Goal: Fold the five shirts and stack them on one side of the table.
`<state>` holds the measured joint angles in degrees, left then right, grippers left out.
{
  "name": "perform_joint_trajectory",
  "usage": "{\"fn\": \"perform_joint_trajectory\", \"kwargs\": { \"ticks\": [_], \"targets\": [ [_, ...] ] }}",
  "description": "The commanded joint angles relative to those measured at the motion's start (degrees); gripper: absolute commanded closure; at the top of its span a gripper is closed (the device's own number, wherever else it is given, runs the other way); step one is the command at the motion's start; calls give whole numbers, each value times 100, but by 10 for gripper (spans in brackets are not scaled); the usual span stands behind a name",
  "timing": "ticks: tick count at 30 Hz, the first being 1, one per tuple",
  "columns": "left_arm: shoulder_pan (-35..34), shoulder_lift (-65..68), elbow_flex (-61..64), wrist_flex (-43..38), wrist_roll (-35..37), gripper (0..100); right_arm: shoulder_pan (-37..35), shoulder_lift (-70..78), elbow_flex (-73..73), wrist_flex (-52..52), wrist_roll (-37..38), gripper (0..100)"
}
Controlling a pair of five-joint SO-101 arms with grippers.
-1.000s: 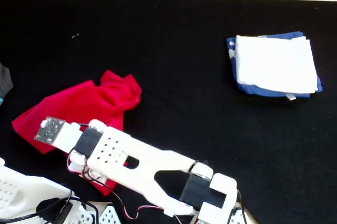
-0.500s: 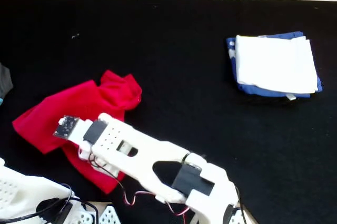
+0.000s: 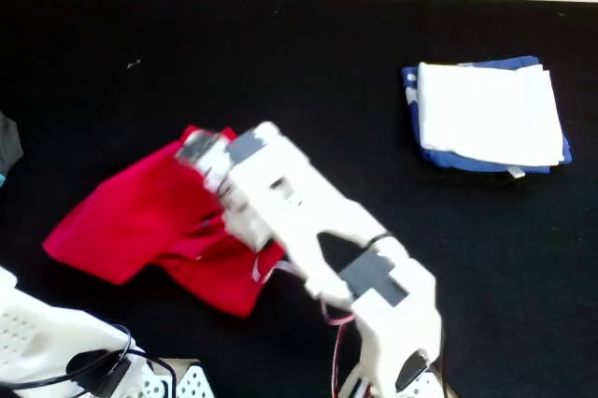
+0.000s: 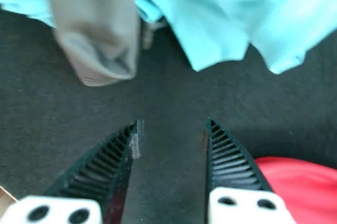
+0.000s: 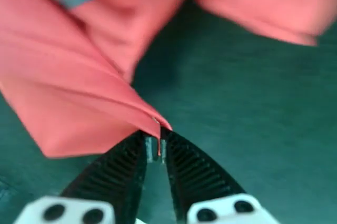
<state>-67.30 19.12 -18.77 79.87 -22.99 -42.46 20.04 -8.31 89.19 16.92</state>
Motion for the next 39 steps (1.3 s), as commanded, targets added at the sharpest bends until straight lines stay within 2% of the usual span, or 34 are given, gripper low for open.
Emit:
{"fn": "perform_joint_trajectory", "kwargs": {
  "ticks": [1, 7, 10, 12, 16, 21, 28, 39],
  "targets": [
    [400, -31, -154, 299, -35, 808, 1103, -84, -1332, 549, 448, 991],
    [1015, -31, -154, 615, -44, 808, 2308, -75, -3468, 1182, 1002, 991],
    [1226, -31, -154, 633, -35, 808, 2431, -75, -3767, 1182, 993, 991],
    [1341, -31, -154, 633, -35, 808, 2264, -84, -3653, 1182, 738, 991],
    [1411, -31, -154, 633, -26, 808, 1815, -57, -3029, 1182, 325, 991],
    [1262, -31, -154, 624, -26, 808, 1393, -101, -1780, 1191, 237, 989],
    [1007, -31, -198, 598, -53, 808, 1701, -1147, 259, 1182, 413, 991],
    [1147, -31, -198, 589, -53, 808, 2132, -3732, 3116, 1165, 1046, 988]
  ]
}}
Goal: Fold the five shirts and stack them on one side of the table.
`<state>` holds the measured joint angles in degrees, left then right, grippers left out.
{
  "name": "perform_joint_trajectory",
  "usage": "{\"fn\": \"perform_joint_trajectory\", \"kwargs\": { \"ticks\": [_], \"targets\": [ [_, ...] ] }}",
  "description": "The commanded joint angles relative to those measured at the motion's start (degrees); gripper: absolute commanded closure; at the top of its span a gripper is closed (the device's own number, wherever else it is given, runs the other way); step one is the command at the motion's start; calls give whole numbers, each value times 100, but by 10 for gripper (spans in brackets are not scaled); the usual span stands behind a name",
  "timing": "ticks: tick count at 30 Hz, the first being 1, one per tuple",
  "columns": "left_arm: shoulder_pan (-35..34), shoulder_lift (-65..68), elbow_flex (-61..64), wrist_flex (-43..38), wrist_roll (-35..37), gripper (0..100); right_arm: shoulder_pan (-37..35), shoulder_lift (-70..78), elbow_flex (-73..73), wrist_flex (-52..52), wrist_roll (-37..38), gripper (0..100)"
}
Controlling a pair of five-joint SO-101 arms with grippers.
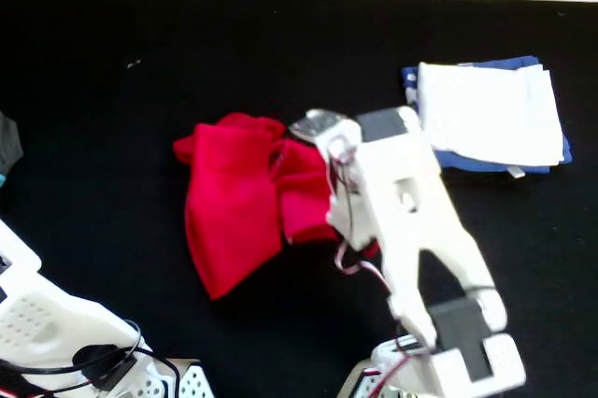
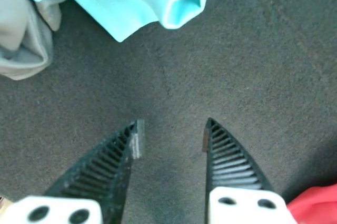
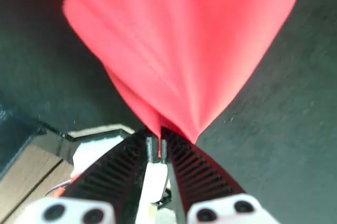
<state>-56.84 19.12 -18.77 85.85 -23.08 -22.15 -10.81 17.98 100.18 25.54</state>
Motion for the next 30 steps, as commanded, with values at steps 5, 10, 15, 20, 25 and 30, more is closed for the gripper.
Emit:
{"fn": "perform_joint_trajectory", "kwargs": {
  "ticks": [5, 10, 15, 20, 25, 30],
  "targets": [
    [303, -31, -163, -9, -26, 808, 75, -1112, 936, 66, 229, 841],
    [391, -31, -163, -9, -26, 808, 75, -1622, 927, 40, 202, 797],
    [365, -31, -154, -9, -26, 808, 75, -1974, 963, -426, 193, 797],
    [356, -31, -154, -9, -26, 808, 75, -1912, 1059, -1121, 79, 797],
    [356, -31, -154, -9, -26, 808, 84, -1156, 1648, -2220, -870, 780],
    [356, -31, -171, -9, -26, 808, 84, -48, 1745, -2580, -1011, 710]
  ]
}}
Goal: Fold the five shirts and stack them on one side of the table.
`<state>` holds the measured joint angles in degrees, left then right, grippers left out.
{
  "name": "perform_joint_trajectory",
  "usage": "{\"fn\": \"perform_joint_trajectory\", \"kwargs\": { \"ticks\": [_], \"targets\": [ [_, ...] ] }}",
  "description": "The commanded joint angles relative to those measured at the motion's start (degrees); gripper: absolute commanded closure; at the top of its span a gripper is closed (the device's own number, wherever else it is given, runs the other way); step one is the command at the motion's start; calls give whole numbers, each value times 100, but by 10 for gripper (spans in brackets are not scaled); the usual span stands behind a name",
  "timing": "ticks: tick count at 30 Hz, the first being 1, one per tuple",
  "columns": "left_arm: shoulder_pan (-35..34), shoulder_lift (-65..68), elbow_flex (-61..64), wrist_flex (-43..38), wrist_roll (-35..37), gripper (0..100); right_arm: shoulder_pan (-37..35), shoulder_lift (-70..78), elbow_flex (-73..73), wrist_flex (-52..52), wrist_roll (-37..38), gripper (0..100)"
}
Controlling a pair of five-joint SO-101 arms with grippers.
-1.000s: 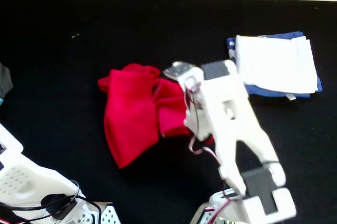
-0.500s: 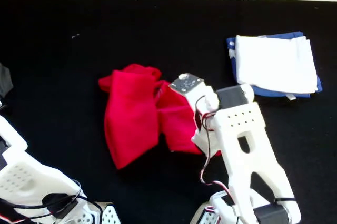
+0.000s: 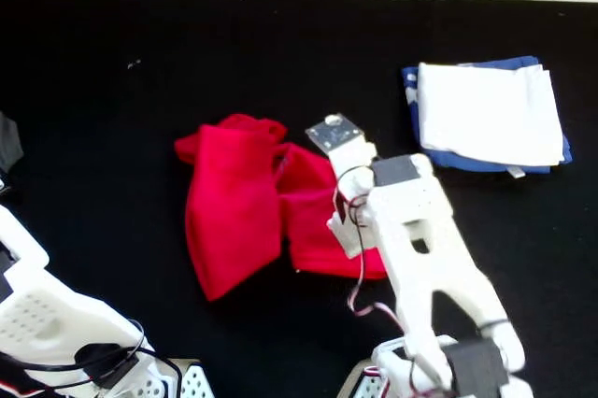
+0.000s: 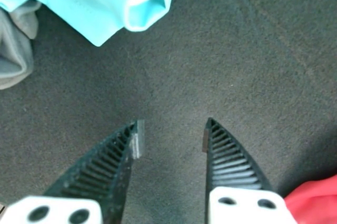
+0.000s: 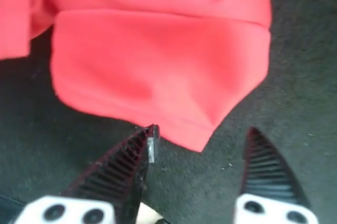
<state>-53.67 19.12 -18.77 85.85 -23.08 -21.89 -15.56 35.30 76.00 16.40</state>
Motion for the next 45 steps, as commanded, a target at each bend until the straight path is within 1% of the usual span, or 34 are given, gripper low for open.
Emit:
{"fn": "perform_joint_trajectory", "kwargs": {
  "ticks": [1, 8, 10, 16, 21, 25, 28, 31, 34, 36, 38, 45],
  "targets": [
    [40, -31, -163, -9, -26, 808, 57, 593, 4, -198, -97, 710],
    [48, -31, -163, -9, -26, 808, 57, 1473, 13, -901, -97, 719],
    [48, -31, -163, -9, -26, 808, 57, 1622, 13, -954, -97, 772],
    [48, -31, -154, -9, -26, 808, 75, 1684, 13, -971, -97, 992],
    [92, -22, -145, 35, -26, 808, 119, 1640, 4, -971, -105, 993],
    [268, -31, -75, 114, -18, 808, 497, 875, 4, -954, -97, 993],
    [673, -84, 84, 422, -18, 808, 1042, -207, 4, -954, 299, 993],
    [1270, -84, 119, 870, -26, 808, 1578, -1253, 4, -963, 607, 993],
    [1991, -92, 119, 1160, -35, 808, 1877, -2105, 4, -963, 844, 993],
    [2519, -92, 92, 1284, -35, 808, 1982, -2554, 4, -963, 844, 993],
    [3090, -101, 92, 1336, -35, 808, 2009, -2818, 13, -971, 844, 993],
    [5068, -207, 84, 1424, 97, 807, 2387, -2835, 75, -1209, 826, 993]
  ]
}}
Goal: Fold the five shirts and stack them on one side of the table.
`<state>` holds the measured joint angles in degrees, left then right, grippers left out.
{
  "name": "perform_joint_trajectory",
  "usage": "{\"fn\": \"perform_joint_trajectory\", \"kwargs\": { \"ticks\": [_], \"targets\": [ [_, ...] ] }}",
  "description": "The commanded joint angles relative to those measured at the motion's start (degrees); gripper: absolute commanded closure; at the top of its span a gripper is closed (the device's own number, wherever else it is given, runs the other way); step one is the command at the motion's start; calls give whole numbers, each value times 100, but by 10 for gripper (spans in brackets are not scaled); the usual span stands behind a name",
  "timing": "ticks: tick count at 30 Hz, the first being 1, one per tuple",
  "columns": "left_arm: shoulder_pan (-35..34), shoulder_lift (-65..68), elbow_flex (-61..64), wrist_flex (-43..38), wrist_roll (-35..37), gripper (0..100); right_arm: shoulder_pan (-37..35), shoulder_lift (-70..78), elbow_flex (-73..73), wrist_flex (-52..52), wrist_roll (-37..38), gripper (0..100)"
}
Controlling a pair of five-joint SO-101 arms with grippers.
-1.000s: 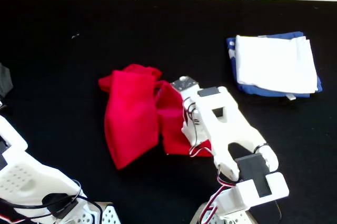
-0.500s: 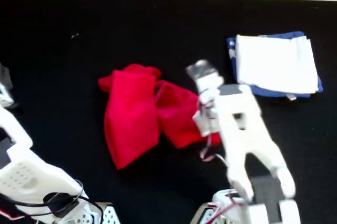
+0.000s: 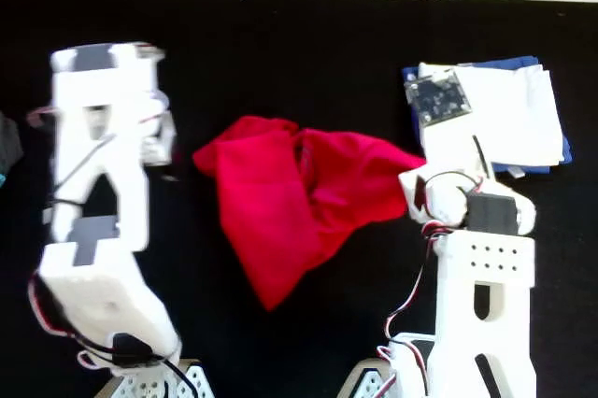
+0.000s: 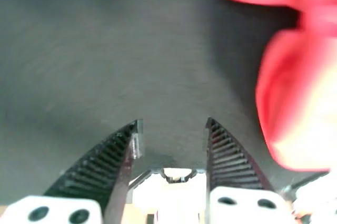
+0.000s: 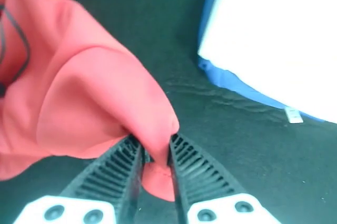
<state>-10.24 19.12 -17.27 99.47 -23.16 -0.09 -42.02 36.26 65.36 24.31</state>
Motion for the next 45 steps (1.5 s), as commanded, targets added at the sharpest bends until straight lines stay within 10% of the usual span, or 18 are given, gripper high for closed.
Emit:
{"fn": "perform_joint_trajectory", "kwargs": {
  "ticks": [1, 12, 21, 28, 45],
  "targets": [
    [954, -312, -66, 44, 264, 805, 233, -189, -22, -145, 35, 993],
    [3319, -716, -57, 62, 800, 803, 286, -189, -22, -110, 35, 993],
    [3618, 154, 347, -325, 826, 807, 286, -198, -13, -101, 35, 993],
    [2659, 901, 338, -686, 809, 999, 286, -198, -13, -101, 35, 993],
    [-734, 444, -558, 158, 413, 992, 277, -198, 629, -971, -712, 993]
  ]
}}
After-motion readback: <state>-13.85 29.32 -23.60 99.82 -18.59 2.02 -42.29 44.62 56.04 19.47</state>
